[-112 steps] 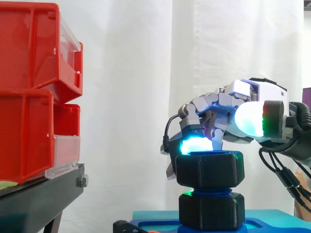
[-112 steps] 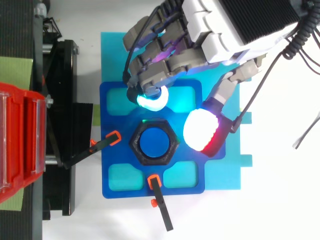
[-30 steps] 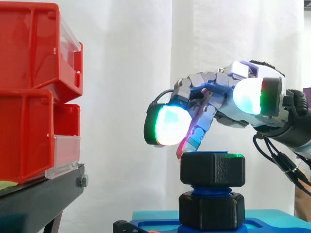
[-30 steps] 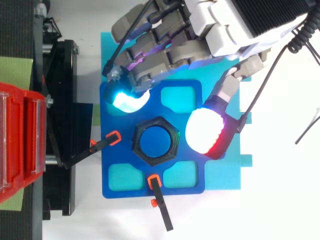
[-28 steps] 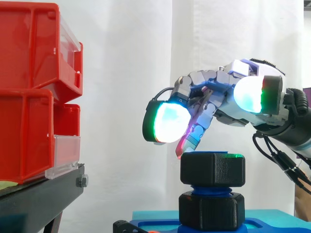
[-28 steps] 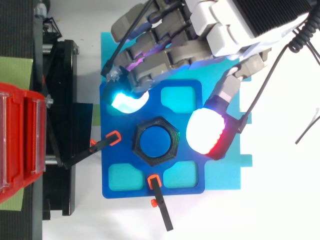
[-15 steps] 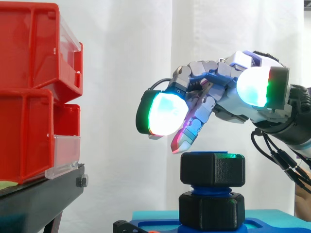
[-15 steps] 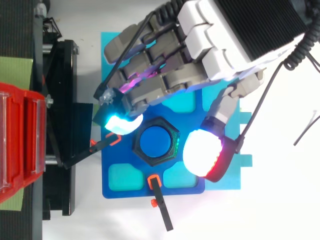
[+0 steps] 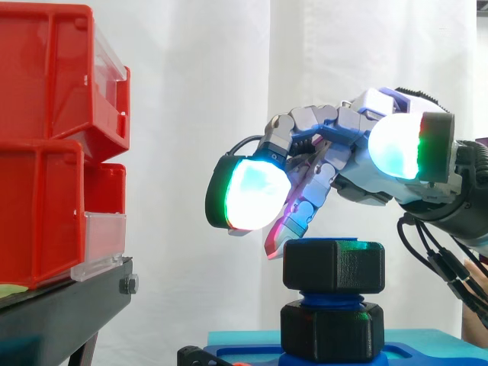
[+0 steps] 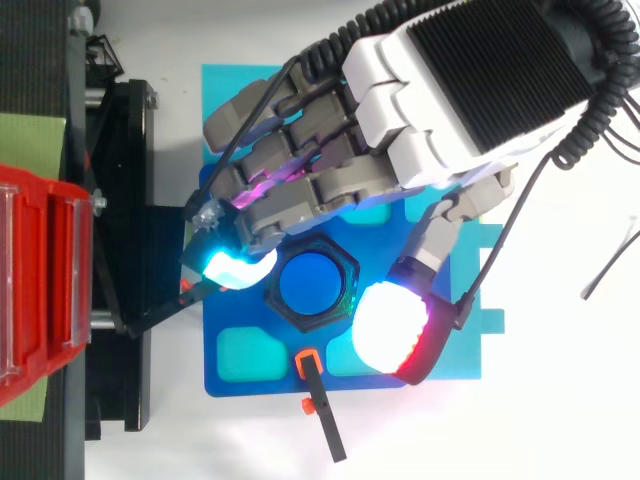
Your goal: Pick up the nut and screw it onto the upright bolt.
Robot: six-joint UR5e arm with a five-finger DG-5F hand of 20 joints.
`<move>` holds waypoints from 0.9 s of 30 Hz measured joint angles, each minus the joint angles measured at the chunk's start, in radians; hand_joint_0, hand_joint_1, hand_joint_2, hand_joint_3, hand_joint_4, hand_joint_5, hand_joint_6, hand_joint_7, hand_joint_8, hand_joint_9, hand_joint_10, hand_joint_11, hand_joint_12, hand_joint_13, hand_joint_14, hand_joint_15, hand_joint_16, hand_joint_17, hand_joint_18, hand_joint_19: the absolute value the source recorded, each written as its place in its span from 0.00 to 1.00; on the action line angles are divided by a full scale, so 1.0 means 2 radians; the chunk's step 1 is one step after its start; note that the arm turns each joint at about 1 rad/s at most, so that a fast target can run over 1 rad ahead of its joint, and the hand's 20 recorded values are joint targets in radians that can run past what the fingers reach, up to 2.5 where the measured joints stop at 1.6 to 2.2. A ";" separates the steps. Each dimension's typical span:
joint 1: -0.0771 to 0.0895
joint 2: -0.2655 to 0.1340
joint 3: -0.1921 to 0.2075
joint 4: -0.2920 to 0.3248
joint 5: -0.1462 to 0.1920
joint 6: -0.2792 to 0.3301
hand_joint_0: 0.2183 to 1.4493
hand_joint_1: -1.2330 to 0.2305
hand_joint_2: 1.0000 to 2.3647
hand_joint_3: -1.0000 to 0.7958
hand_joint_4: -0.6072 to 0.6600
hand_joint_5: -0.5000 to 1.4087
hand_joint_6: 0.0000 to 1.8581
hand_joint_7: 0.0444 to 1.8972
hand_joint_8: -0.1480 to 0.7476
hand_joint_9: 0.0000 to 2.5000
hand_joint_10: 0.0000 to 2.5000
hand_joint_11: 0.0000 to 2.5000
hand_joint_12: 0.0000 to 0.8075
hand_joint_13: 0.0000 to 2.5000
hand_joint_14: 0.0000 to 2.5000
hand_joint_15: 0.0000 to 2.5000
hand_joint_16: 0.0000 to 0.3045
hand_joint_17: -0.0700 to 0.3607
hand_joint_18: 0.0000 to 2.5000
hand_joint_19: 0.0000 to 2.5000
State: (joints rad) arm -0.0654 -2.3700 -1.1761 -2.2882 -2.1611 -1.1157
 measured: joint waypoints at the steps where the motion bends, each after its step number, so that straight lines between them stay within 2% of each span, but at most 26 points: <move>1: 0.000 0.000 0.000 0.000 0.000 0.000 0.26 0.66 0.00 0.28 0.66 0.23 0.27 0.43 0.41 0.45 0.00 0.00 0.21 0.33 0.00 0.00 0.05 0.24 0.22 0.04; 12: 0.000 0.000 -0.001 -0.001 0.001 0.000 0.26 0.66 0.00 0.28 0.66 0.23 0.27 0.43 0.41 0.44 0.00 0.00 0.21 0.33 0.00 0.00 0.06 0.26 0.20 0.02; 27: -0.001 0.000 -0.001 -0.001 0.001 -0.001 0.21 0.64 0.00 0.28 0.65 0.23 0.27 0.40 0.37 0.36 0.00 0.00 0.30 0.21 0.00 0.00 0.12 0.35 0.06 0.00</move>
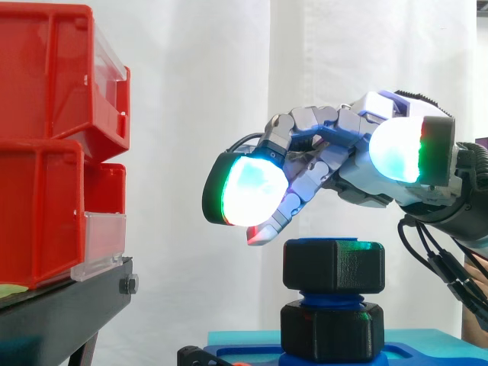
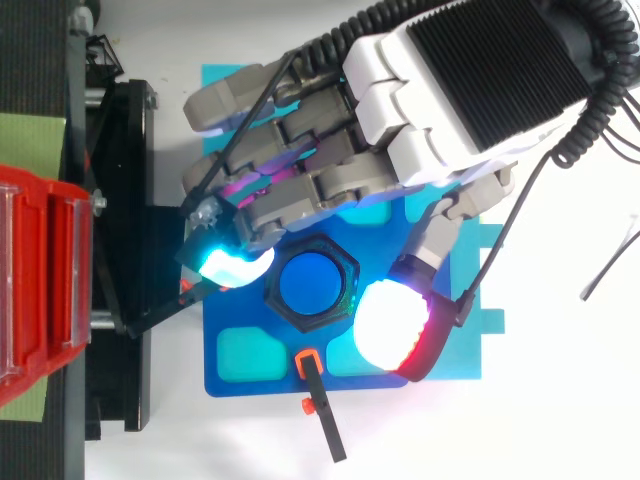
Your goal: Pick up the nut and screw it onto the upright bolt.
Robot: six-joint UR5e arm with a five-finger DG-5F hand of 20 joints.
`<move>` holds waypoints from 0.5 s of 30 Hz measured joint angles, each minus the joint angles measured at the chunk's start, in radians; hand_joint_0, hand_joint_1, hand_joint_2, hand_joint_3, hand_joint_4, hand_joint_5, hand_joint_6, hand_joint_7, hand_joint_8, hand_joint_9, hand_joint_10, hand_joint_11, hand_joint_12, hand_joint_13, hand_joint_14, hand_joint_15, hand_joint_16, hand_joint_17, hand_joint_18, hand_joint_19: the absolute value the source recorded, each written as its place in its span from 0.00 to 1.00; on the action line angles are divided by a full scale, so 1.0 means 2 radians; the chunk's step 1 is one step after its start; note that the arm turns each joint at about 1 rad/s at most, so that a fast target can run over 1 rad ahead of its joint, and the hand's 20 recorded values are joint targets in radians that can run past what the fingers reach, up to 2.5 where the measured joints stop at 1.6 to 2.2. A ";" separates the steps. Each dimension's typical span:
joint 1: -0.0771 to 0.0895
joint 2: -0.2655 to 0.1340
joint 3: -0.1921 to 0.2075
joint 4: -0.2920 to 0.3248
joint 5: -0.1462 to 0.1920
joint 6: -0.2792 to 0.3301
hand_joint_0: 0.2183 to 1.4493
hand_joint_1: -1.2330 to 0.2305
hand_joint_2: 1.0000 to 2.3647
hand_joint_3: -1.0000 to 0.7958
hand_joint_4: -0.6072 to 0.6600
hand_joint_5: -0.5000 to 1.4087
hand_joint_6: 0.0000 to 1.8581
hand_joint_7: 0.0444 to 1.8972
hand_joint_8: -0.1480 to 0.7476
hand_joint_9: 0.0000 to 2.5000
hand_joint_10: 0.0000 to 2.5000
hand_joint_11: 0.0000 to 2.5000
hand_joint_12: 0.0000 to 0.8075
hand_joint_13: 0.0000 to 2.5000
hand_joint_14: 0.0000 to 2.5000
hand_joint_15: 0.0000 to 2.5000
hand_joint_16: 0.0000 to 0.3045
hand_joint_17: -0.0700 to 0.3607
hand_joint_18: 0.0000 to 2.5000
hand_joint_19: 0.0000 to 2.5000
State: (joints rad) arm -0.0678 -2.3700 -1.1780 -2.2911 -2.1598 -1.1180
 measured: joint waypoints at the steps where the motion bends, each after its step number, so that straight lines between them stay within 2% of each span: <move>1: 0.000 0.000 0.000 0.000 0.000 0.000 0.21 0.63 0.00 0.28 0.64 0.23 0.27 0.40 0.37 0.36 0.00 0.00 0.31 0.21 0.00 0.00 0.12 0.35 0.05 0.00; 4: -0.001 0.000 0.000 0.000 -0.001 0.000 0.19 0.55 0.00 0.28 0.67 0.23 0.27 0.42 0.38 0.35 0.00 0.00 0.32 0.21 0.00 0.00 0.12 0.36 0.05 0.00; 8: -0.002 0.000 0.000 0.000 -0.002 -0.003 0.19 0.51 0.00 0.28 0.67 0.23 0.27 0.43 0.39 0.35 0.00 0.00 0.33 0.20 0.00 0.00 0.12 0.35 0.06 0.00; 15: -0.004 0.000 -0.013 0.002 -0.002 -0.007 0.18 0.60 0.00 0.28 0.67 0.24 0.27 0.44 0.40 0.36 0.00 0.00 0.33 0.22 0.00 0.00 0.12 0.35 0.07 0.00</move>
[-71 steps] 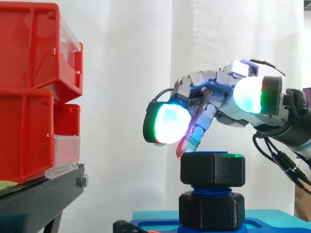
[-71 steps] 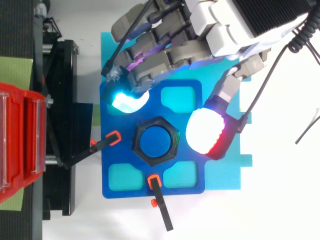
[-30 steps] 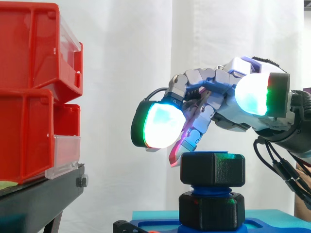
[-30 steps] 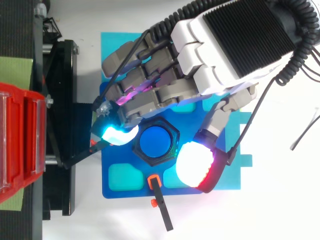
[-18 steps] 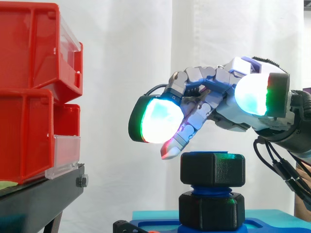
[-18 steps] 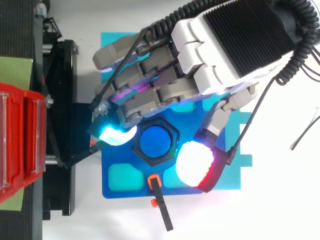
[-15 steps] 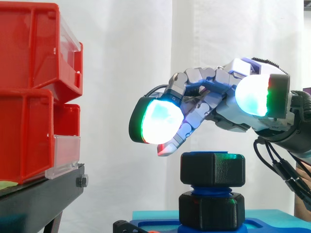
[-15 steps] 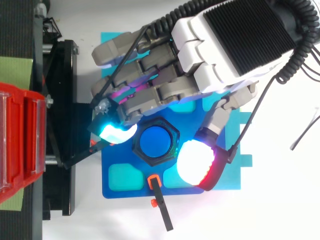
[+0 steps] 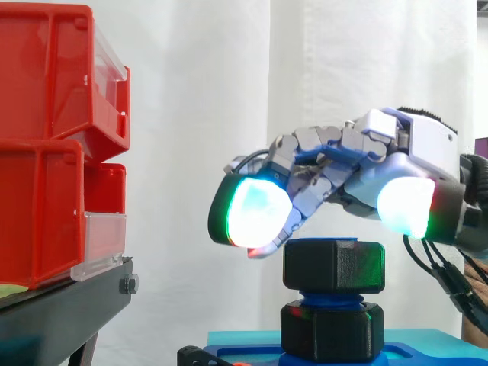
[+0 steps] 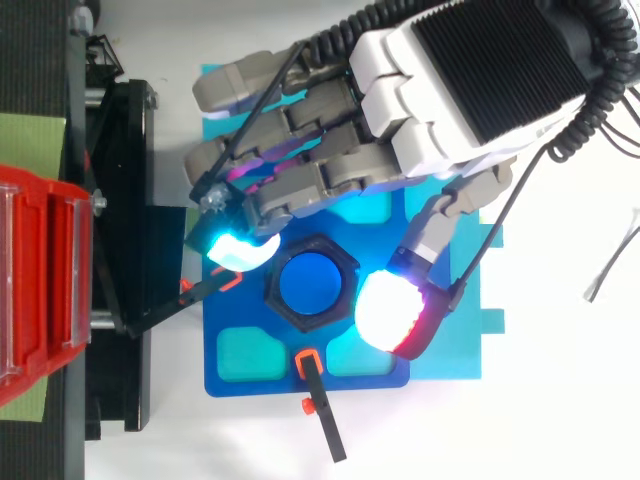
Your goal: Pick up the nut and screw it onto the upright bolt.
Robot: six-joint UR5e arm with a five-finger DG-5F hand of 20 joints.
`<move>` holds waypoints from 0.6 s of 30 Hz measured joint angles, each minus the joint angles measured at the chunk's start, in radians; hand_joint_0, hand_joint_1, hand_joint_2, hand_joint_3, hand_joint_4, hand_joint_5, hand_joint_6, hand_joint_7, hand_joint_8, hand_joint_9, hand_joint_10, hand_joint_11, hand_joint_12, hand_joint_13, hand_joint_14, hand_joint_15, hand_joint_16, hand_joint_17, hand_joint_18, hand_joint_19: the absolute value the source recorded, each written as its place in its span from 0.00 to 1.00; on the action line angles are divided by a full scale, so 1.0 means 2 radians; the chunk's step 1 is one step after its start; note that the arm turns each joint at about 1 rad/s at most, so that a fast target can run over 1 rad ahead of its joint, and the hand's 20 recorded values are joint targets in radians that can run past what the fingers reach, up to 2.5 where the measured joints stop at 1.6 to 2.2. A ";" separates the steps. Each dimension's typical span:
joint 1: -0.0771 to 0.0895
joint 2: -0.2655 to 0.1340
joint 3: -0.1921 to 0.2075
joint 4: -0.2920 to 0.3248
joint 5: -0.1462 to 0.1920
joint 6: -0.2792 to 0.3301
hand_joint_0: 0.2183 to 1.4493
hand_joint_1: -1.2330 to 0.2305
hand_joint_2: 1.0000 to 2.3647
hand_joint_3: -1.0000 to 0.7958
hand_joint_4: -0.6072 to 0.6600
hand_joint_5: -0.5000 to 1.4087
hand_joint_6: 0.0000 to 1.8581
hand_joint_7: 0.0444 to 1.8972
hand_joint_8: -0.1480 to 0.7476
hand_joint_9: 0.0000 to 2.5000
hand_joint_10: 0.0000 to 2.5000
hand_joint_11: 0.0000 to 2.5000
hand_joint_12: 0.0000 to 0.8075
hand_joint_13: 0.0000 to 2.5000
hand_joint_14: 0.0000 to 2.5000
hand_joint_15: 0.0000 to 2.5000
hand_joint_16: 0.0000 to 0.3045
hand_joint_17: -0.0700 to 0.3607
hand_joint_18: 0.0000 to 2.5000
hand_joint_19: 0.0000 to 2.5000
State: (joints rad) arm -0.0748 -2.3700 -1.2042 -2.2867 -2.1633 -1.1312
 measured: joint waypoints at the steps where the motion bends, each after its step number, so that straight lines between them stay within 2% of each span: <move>1: 0.000 0.000 -0.003 0.001 0.000 0.000 0.18 0.63 0.00 0.28 0.68 0.24 0.27 0.44 0.40 0.36 0.00 0.00 0.33 0.22 0.00 0.00 0.12 0.35 0.07 0.00; 8: -0.001 0.000 -0.007 0.004 0.000 0.001 0.17 0.68 0.00 0.28 0.69 0.25 0.27 0.49 0.41 0.37 0.00 0.00 0.33 0.23 0.00 0.00 0.12 0.36 0.08 0.00; 18: -0.001 0.000 -0.008 0.004 0.000 0.000 0.18 0.70 0.00 0.28 0.63 0.28 0.27 0.61 0.42 0.41 0.00 0.00 0.30 0.26 0.00 0.00 0.11 0.33 0.12 0.00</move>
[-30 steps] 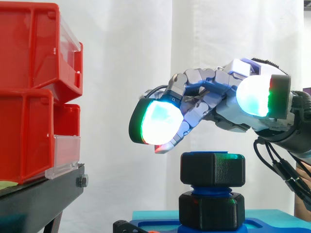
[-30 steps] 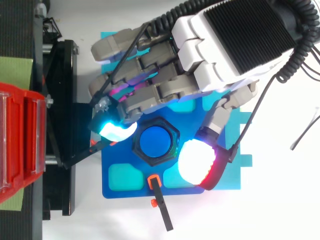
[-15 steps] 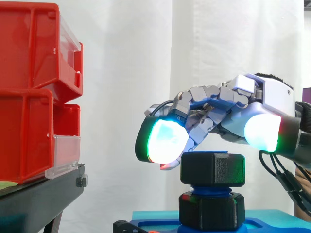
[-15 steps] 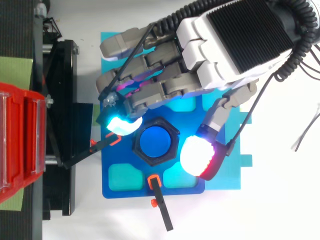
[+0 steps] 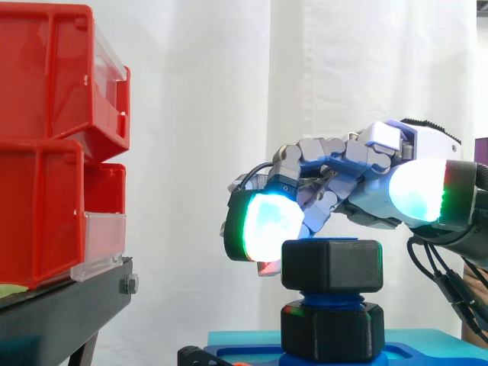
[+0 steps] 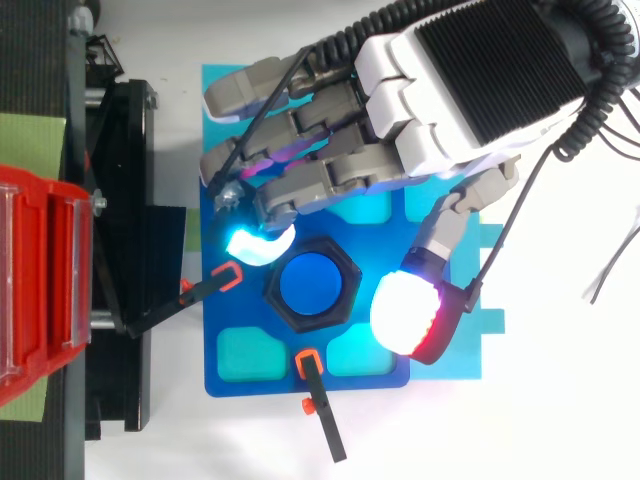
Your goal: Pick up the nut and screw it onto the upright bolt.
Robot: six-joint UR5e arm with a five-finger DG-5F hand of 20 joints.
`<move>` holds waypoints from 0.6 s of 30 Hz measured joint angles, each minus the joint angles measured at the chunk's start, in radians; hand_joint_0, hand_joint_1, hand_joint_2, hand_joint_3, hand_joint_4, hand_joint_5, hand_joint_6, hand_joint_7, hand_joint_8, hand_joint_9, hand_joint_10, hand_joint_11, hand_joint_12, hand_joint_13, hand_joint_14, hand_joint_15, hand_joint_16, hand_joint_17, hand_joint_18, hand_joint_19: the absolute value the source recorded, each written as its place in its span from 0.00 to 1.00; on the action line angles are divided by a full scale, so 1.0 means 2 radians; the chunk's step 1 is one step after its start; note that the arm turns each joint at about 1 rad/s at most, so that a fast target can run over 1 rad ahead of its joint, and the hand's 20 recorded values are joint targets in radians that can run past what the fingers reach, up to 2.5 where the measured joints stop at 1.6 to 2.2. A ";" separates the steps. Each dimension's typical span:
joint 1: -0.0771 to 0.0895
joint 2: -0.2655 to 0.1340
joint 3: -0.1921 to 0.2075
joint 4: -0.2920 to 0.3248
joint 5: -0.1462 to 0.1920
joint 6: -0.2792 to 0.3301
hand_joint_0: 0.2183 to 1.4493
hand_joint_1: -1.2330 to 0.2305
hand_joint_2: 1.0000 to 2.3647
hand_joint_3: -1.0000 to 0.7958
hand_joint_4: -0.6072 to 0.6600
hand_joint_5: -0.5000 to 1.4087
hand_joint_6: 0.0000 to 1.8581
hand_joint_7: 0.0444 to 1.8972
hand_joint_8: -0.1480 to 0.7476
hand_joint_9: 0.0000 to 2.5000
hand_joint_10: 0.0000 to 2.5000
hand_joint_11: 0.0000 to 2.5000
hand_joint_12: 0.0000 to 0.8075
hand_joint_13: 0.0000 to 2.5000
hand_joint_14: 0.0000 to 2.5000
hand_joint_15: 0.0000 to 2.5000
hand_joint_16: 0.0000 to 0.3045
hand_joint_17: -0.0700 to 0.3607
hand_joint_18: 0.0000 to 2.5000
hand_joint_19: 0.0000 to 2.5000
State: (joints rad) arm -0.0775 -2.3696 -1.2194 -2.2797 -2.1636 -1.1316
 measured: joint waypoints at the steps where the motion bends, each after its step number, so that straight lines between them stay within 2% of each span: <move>1: 0.000 0.000 0.000 0.000 0.000 0.000 0.18 0.70 0.00 0.28 0.62 0.28 0.27 0.62 0.42 0.41 0.00 0.00 0.29 0.27 0.00 0.00 0.11 0.33 0.13 0.00; 9: -0.004 0.000 0.000 0.000 -0.001 0.001 0.19 0.70 0.00 0.28 0.59 0.30 0.27 0.68 0.41 0.50 0.00 0.00 0.26 0.32 0.00 0.00 0.09 0.30 0.18 0.00; 18: -0.008 0.000 0.000 0.000 -0.002 0.001 0.19 0.70 0.00 0.28 0.57 0.30 0.27 0.69 0.40 0.51 0.00 0.00 0.25 0.32 0.00 0.00 0.07 0.28 0.19 0.00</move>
State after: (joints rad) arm -0.0932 -2.3693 -1.2188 -2.2792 -2.1673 -1.1290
